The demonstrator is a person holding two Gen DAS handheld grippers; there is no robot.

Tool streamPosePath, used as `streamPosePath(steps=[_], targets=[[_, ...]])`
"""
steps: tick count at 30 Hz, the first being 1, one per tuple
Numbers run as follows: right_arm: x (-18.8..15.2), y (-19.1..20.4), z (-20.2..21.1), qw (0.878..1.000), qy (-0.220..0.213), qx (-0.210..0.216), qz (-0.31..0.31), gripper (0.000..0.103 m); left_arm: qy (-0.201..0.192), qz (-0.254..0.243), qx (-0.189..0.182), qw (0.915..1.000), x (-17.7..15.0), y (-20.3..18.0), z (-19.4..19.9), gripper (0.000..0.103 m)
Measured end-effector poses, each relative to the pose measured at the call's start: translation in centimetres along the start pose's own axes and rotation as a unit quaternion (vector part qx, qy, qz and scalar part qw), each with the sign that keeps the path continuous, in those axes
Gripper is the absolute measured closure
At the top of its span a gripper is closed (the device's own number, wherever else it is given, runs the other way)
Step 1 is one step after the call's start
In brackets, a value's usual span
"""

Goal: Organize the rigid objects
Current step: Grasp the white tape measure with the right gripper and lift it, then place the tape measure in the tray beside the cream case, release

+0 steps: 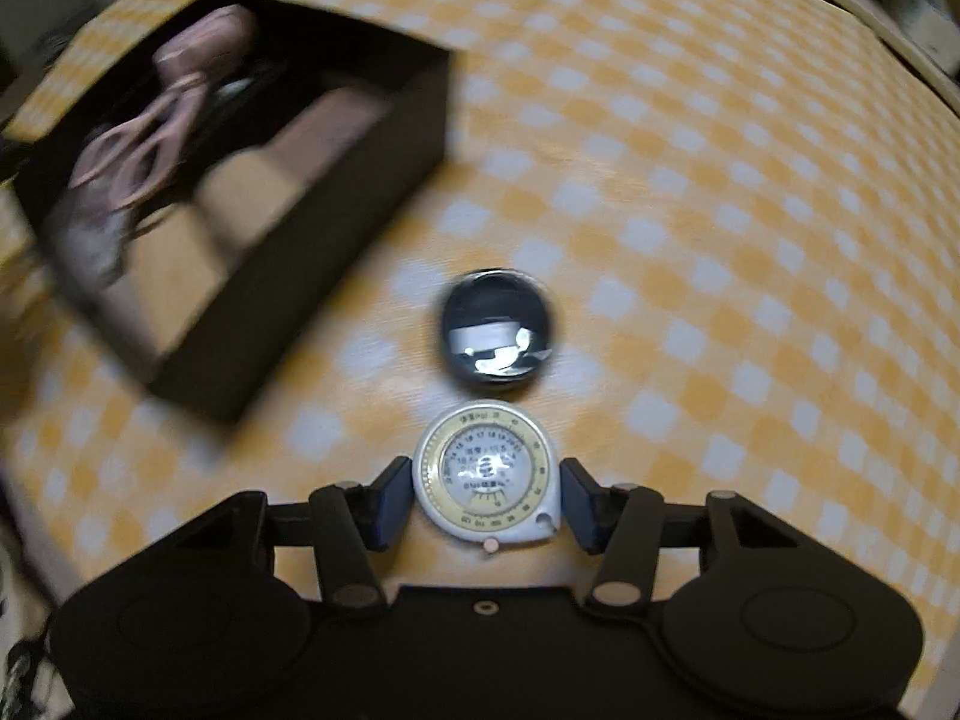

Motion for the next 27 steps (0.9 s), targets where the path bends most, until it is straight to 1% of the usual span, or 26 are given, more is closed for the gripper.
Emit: streamPosePath(steps=[3, 6, 10, 12, 15, 18, 20, 23, 27], targets=[[0.5, 1.9, 1.4, 1.000, -0.021, 0.005, 0.023, 0.049, -0.001, -0.001, 0.000, 1.0000, 0.0, 0.0, 0.1, 0.100], [1.3, 2.8, 3.4, 0.998, -0.057, 0.014, 0.018, 0.049, -0.002, -0.001, -0.001, 1.0000, 0.1, 0.1, 0.4, 0.100], [2.5, 2.8, 7.0, 0.992, -0.122, 0.019, -0.015, 0.049, -0.002, -0.002, -0.001, 1.0000, 0.1, 0.2, 0.4, 0.100], [3.1, 2.8, 8.6, 0.986, -0.156, 0.030, -0.038, 0.049, -0.003, -0.002, -0.002, 1.0000, 0.1, 0.2, 0.4, 0.100], [4.5, 2.7, 10.0, 0.978, -0.192, 0.038, -0.072, 0.049, -0.006, -0.003, -0.001, 1.0000, 0.2, 0.3, 0.6, 0.100], [6.1, 2.3, 10.3, 0.972, -0.207, 0.041, -0.103, 0.049, -0.007, -0.003, -0.001, 1.0000, 0.2, 0.4, 0.7, 0.100], [7.4, 2.2, 9.8, 0.971, -0.209, 0.040, -0.112, 0.049, -0.007, -0.004, -0.001, 1.0000, 0.2, 0.4, 0.7, 0.100], [9.2, 2.3, 8.7, 0.972, -0.206, 0.027, -0.113, 0.049, -0.007, -0.003, -0.002, 1.0000, 0.2, 0.3, 0.7, 0.100], [10.9, 2.7, 6.8, 0.974, -0.195, 0.026, -0.109, 0.049, -0.007, -0.005, -0.001, 1.0000, 0.2, 0.3, 0.8, 0.100]])
Point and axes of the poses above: each gripper's, at about its wrist camera, not at the fingertips, and z roughly against the way its jaws point, y to its left, x to its top, the point moved 8 cm from there along -z, roughly the way its jaws point, and after that the axes turned 6 degrees about z, right-handed, at the moved point
